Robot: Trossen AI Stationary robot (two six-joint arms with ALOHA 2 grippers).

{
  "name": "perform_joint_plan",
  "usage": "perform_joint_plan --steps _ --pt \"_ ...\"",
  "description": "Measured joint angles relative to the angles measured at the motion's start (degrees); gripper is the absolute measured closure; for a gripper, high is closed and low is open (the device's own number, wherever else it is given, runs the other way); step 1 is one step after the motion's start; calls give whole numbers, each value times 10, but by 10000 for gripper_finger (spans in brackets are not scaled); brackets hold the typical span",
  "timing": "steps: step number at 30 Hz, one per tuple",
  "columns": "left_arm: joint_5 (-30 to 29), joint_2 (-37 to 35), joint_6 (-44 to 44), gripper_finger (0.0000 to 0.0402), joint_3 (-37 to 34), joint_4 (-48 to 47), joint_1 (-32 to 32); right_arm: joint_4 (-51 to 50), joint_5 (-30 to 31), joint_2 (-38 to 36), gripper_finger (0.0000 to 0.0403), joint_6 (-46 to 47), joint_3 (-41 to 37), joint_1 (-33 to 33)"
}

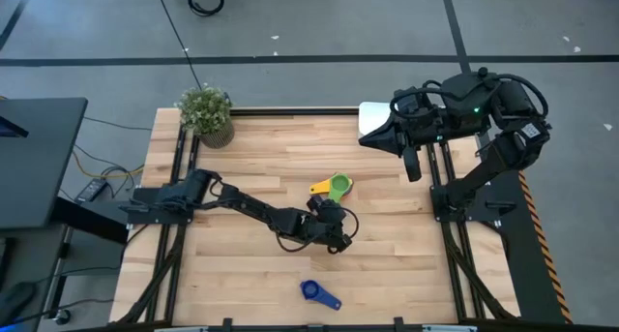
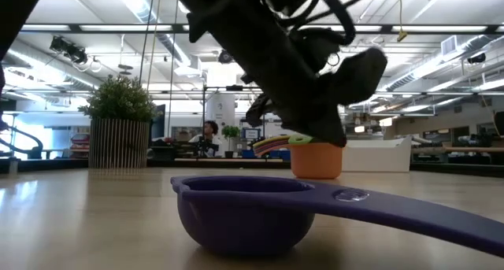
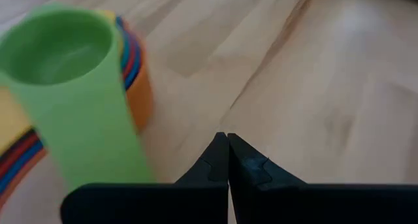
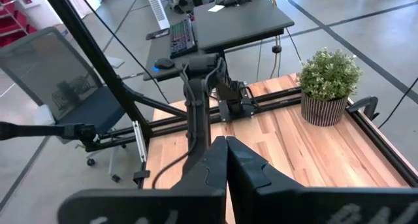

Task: Nest measuring cups in basket
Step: Stack the green measuring cup on top of the yellow measuring cup

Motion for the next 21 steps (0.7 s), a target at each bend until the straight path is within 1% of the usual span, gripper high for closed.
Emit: perform_joint_plan --steps 8,12,16,19,21 --pt "-3 0 0 400 0 -82 17 0 0 0 396 2 0 0" --pt "-3 0 1 400 0 -87 22 0 1 0 396 4 0 0" --pt "-3 -1 32 400 0 -92 27 0 1 0 396 3 0 0" --pt "-3 -7 35 400 0 -102 34 -1 1 0 396 3 0 0" --pt "-4 -14 36 400 0 -127 39 -1 1 0 396 3 0 0"
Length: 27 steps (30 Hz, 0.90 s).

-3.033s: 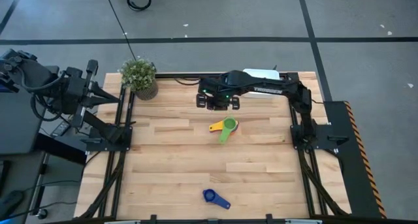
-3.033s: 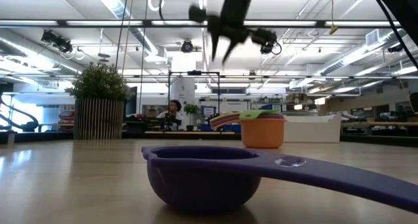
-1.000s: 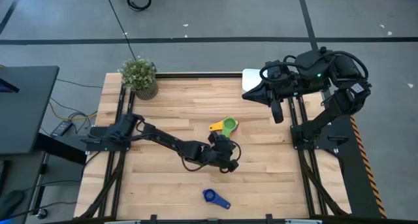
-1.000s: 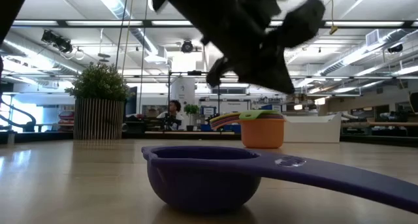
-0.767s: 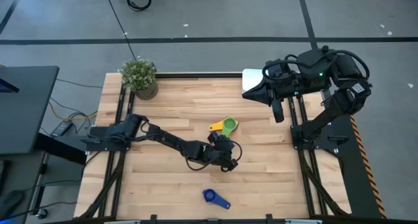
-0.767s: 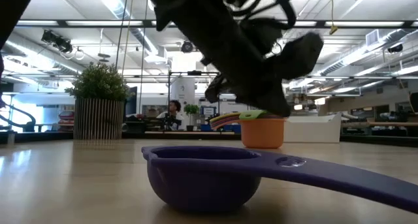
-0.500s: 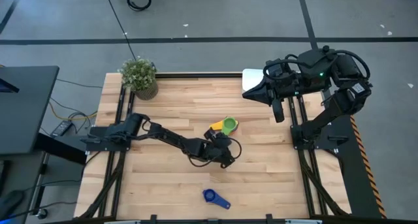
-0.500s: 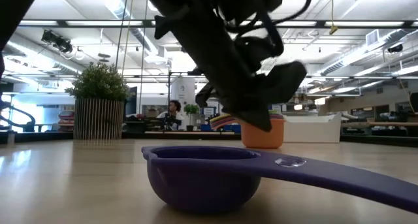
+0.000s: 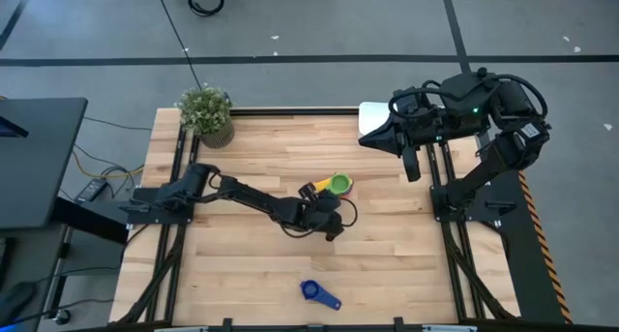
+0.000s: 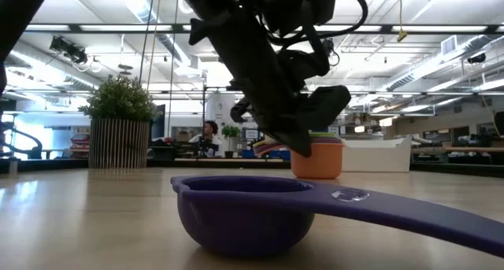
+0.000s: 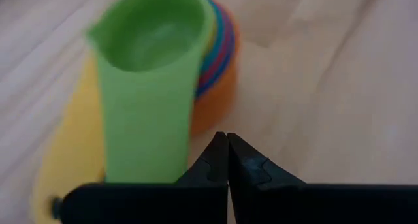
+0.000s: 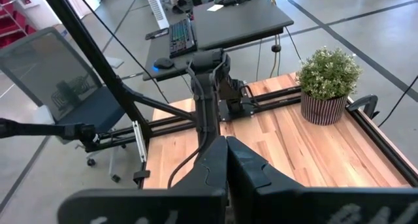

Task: Nest measuring cups in basket
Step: Stack the green measuring cup on top of the yellow measuring cup, then stack the dark blue measuring cup on top of the green measuring cup

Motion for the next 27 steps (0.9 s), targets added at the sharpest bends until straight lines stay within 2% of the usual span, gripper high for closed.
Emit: perform_joint_plan --steps 7,13,19,27 --pt "-26 -10 11 400 0 -23 12 -2 0 0 396 0 0 0" --pt "14 -27 14 399 0 -25 -2 -3 -6 0 396 -3 0 0" --pt "18 -105 -10 399 1 -45 -38 -7 -54 0 395 -1 0 0" --pt "-13 -229 -84 399 1 -132 -93 -9 -174 0 391 -33 0 -8"
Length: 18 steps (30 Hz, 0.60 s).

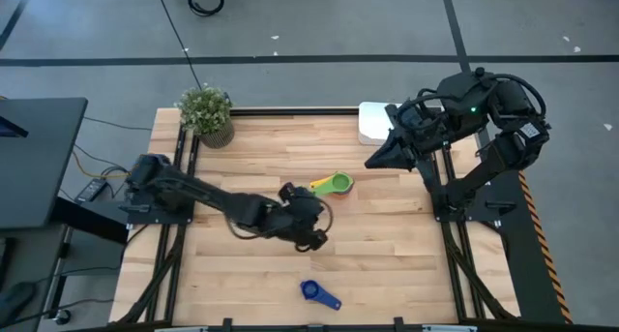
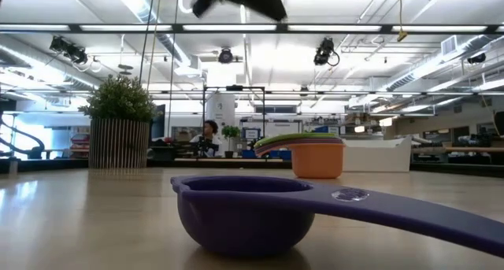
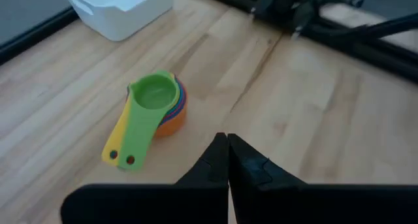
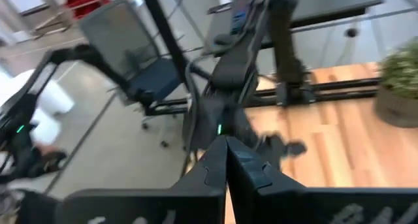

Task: Nest measuring cups in basket
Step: Stack the dark blue measuring cup on top of the green measuring cup

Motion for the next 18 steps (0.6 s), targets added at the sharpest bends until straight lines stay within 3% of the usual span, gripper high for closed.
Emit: perform_joint_plan --steps 5,13,18 --pt "-32 -68 -45 400 0 -43 -42 -26 -38 10 372 2 -1 5" --pt "-91 -136 -68 400 0 -113 -115 -146 42 49 325 -26 -1 25" --pt "-97 -161 -74 400 0 -142 -158 -164 35 84 298 14 -1 25"
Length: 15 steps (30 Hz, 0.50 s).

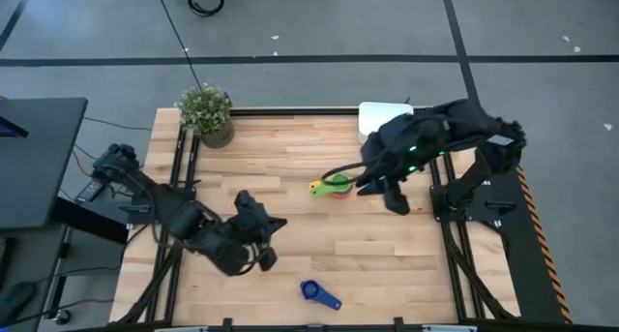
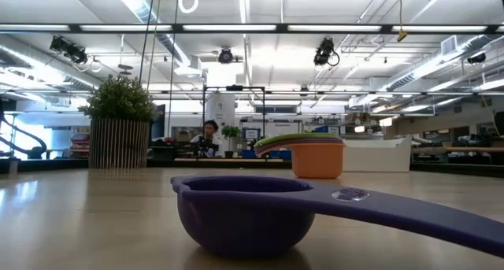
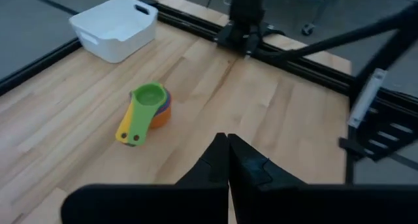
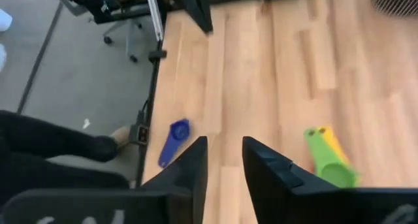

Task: Nest measuring cups in basket
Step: Stack the dark blue measuring cup on top of the green measuring cup

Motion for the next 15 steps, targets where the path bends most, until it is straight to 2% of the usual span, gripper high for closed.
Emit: perform_joint_plan --steps 6,10,15 --pt "3 -20 -8 400 0 -16 -58 -7 -47 62 279 44 0 10" --pt "32 -24 -48 400 0 -56 -95 -5 -85 108 275 45 0 26" --pt "55 -24 -117 400 0 -104 -146 0 -90 170 275 42 0 57"
